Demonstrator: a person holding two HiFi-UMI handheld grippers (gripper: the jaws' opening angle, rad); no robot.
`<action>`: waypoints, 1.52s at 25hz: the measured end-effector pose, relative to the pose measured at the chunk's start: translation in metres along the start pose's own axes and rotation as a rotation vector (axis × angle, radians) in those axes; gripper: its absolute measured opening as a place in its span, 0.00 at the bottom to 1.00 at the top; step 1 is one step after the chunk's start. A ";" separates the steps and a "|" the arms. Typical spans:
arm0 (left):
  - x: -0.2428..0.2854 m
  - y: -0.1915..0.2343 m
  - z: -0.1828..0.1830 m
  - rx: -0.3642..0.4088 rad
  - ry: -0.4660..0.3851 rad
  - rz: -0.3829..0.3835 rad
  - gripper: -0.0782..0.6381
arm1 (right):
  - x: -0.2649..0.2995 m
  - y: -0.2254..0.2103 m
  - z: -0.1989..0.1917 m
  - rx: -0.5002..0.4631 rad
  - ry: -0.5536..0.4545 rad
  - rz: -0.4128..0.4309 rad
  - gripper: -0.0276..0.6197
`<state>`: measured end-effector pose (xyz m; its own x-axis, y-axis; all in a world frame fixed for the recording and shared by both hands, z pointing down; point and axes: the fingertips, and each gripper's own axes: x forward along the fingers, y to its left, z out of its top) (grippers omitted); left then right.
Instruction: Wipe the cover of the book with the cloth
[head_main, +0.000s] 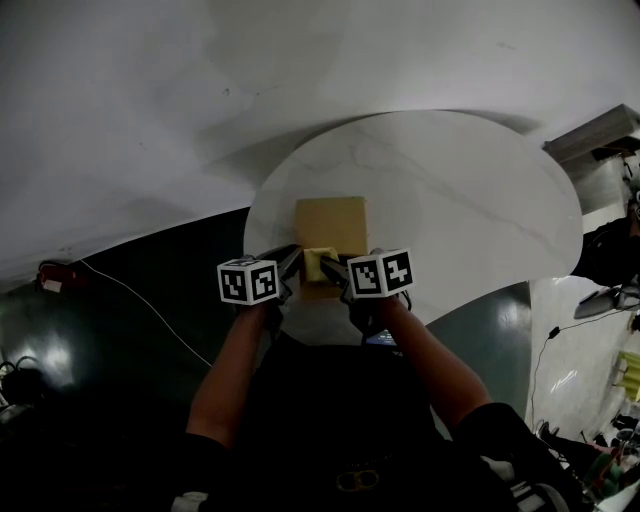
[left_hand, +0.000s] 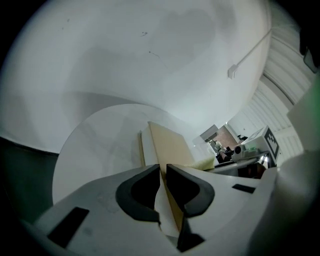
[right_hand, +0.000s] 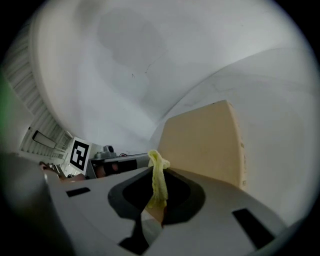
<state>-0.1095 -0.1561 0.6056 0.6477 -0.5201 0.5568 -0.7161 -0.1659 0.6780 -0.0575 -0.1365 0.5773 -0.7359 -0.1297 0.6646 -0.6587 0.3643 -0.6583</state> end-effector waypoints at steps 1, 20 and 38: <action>0.000 0.000 0.000 -0.024 -0.007 -0.010 0.17 | 0.002 0.000 -0.002 0.004 0.004 -0.004 0.18; 0.000 0.000 -0.002 0.016 -0.018 -0.005 0.17 | 0.011 -0.011 -0.011 -0.087 0.011 -0.134 0.18; 0.000 0.002 -0.001 0.023 -0.017 0.004 0.17 | -0.036 -0.062 -0.010 -0.017 -0.056 -0.211 0.18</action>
<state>-0.1104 -0.1554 0.6078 0.6404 -0.5348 0.5512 -0.7247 -0.1832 0.6643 0.0109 -0.1454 0.5973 -0.5895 -0.2558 0.7662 -0.7969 0.3394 -0.4998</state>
